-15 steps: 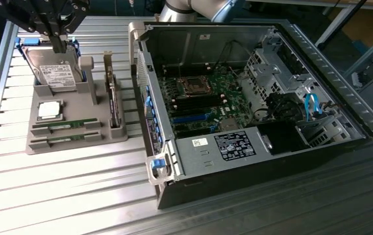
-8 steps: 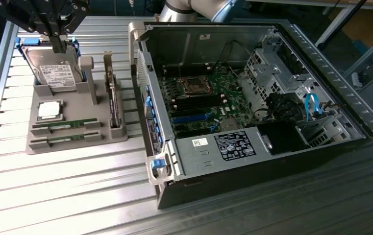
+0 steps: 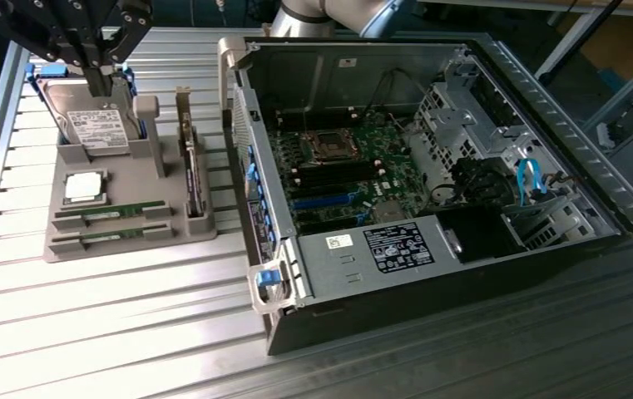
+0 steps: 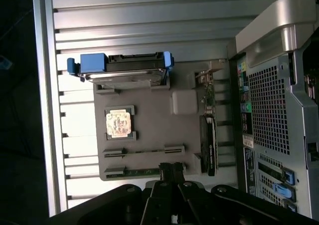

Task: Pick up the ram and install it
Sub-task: 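Reach for the ram, then pick up the ram and move it above insertion slot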

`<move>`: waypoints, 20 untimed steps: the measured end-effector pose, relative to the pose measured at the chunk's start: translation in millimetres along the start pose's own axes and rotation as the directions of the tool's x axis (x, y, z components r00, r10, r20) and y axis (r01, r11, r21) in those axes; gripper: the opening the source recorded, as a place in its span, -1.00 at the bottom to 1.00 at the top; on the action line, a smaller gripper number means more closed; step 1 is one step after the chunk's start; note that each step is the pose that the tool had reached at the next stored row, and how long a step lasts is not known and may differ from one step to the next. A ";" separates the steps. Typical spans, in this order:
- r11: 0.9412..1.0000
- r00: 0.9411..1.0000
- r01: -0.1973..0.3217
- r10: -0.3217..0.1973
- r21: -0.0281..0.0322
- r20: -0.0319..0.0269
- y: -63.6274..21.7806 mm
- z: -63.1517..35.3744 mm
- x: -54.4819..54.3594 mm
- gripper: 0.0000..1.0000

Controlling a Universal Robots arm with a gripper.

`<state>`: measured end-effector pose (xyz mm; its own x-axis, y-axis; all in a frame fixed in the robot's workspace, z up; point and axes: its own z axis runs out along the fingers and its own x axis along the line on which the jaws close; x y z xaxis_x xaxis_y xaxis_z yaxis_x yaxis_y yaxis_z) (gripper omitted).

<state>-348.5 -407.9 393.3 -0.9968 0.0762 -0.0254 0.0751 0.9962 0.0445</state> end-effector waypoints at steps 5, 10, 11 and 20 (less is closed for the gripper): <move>1.000 1.000 0.000 0.000 0.000 0.000 -7.2 -0.3 -0.5 -0.80; 1.000 1.000 0.000 0.000 0.000 0.000 -12.1 -0.6 -0.8 -0.80; 1.000 1.000 0.000 0.000 0.000 0.000 -12.2 -0.6 -0.8 -0.80; 1.000 1.000 0.000 0.000 0.000 0.000 -12.2 1.2 -0.8 -0.80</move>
<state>-348.6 -420.1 391.6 -0.9968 0.0762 -0.0253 0.0751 0.9962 0.0445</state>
